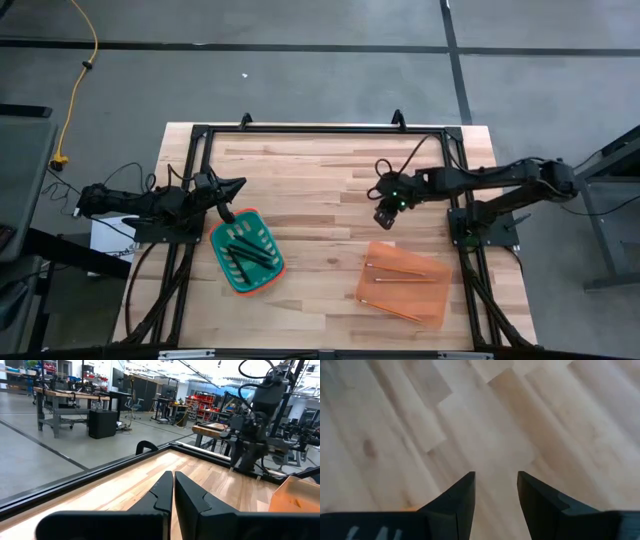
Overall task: Sort pens & pencils
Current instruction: Return to Home Position
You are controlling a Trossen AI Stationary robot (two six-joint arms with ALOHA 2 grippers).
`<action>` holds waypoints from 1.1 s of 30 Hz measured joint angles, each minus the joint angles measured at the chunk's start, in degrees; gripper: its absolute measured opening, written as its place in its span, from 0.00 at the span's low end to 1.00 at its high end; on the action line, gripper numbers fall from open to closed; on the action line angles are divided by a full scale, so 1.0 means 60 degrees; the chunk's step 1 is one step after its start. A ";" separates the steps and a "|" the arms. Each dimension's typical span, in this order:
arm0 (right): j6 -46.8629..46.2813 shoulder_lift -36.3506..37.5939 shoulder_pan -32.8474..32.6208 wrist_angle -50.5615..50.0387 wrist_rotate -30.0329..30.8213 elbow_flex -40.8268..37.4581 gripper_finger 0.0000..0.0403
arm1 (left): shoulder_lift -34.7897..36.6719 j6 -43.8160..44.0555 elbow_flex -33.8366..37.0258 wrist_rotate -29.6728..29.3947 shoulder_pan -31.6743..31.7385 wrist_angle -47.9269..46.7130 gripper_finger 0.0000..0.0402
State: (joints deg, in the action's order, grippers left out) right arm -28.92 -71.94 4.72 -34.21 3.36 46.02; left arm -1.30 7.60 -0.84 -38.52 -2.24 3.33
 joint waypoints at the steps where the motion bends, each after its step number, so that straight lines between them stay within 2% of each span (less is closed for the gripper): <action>1: -0.0225 -0.0003 -0.0098 -0.0034 -0.0086 0.0000 0.34 | 0.0000 -0.0001 0.0000 0.0000 0.0000 0.0000 0.01; 7: -0.1830 0.0323 -0.0914 -0.0002 -0.0999 0.0000 0.34 | -0.0003 -0.0001 0.0000 -0.0001 -0.0001 0.0000 0.01; 12: -0.2256 0.1157 -0.1743 0.0191 -0.0479 0.0000 0.34 | -0.0002 0.0000 0.0000 -0.0001 -0.0001 0.0000 0.01; 14: -0.2176 0.1679 -0.2049 0.0320 0.0181 0.0000 0.33 | -0.0004 0.0001 0.0000 0.0000 -0.0001 0.0000 0.01; 21: -0.1158 0.3439 -0.3550 0.0787 0.3890 0.0000 0.21 | -0.0002 0.0000 0.0000 -0.0002 0.0000 0.0002 0.01; 30: -0.1055 0.3545 -0.5065 0.0834 0.6059 -0.0036 0.06 | -0.0001 0.0000 0.0000 -0.0002 -0.0001 0.0000 0.01; 33: -0.1199 0.3816 -0.5369 0.1567 0.6640 -0.0810 0.02 | -0.0004 -0.0001 0.0000 0.0000 -0.0004 0.0000 0.01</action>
State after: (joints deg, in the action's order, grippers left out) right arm -36.12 -49.05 -27.49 -24.81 43.19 41.16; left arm -1.32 7.60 -0.84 -38.52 -2.26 3.33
